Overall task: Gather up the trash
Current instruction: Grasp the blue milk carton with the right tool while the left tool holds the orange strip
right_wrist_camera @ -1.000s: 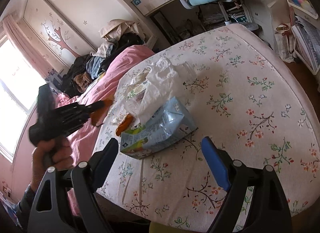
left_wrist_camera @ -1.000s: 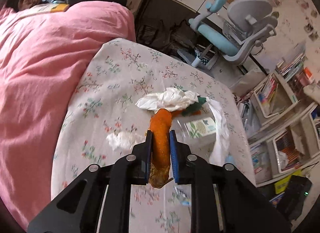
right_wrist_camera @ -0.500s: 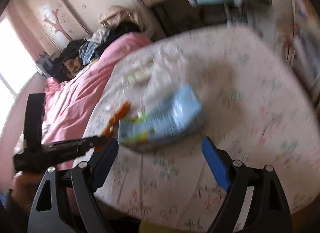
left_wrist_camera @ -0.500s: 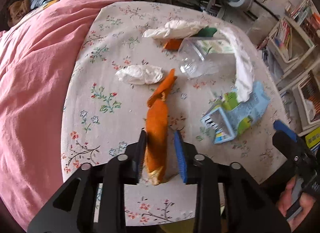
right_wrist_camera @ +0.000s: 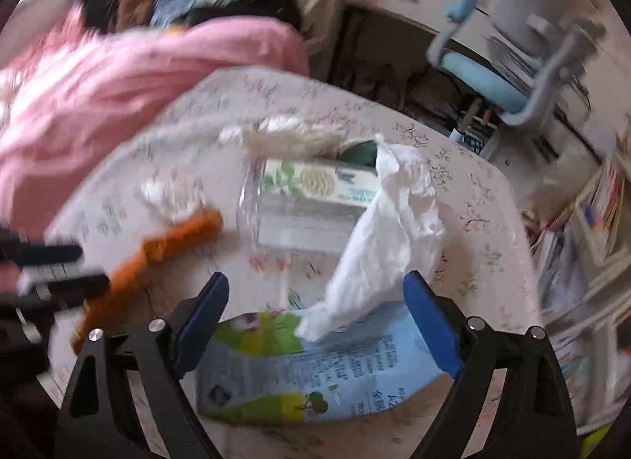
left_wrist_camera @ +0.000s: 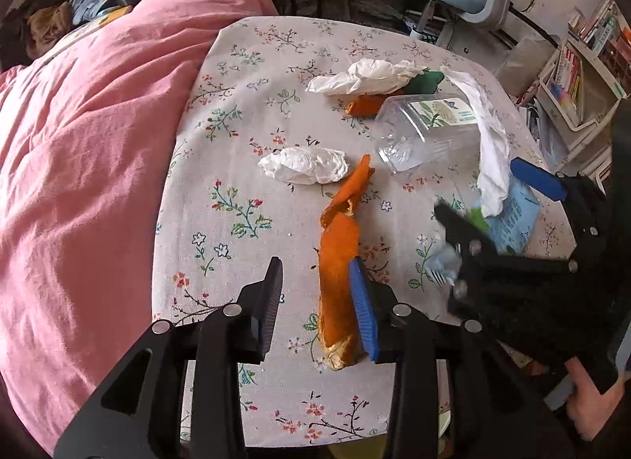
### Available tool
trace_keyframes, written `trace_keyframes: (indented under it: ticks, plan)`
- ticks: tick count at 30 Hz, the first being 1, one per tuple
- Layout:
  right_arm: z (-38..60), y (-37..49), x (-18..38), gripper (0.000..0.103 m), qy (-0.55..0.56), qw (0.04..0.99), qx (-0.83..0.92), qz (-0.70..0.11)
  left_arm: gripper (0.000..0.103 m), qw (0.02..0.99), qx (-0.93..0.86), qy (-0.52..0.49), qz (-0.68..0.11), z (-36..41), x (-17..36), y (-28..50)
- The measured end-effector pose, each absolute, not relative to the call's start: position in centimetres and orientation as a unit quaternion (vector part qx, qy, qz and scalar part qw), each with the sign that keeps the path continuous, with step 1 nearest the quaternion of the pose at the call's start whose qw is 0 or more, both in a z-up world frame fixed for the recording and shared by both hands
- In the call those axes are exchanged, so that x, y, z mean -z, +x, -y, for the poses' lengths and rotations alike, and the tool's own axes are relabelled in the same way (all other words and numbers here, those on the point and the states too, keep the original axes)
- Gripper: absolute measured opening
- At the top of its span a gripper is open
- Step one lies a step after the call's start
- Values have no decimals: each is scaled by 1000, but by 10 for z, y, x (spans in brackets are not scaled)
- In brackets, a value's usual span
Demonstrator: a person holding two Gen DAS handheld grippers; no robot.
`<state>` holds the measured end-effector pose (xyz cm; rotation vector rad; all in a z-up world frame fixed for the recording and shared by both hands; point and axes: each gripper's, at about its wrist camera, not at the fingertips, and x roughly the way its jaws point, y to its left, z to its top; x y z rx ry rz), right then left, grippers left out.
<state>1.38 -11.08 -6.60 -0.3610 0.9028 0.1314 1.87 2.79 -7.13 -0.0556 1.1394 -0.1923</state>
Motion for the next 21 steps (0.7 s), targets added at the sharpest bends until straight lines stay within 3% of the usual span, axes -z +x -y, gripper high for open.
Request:
trace_keyframes:
  ticks: [6,16,21]
  plan:
    - [136,-36,56,87,-314,846,-81,-423,38,836,106,-12,-538,-20,68,18]
    - [230,-66,38,89,-61,892,-50,-445,43,835,101,-8,-540,-17,72,14]
    - [207,-52,54,89,-45,879,-82,-468,45,837,93,-5,-540,-17,74,17]
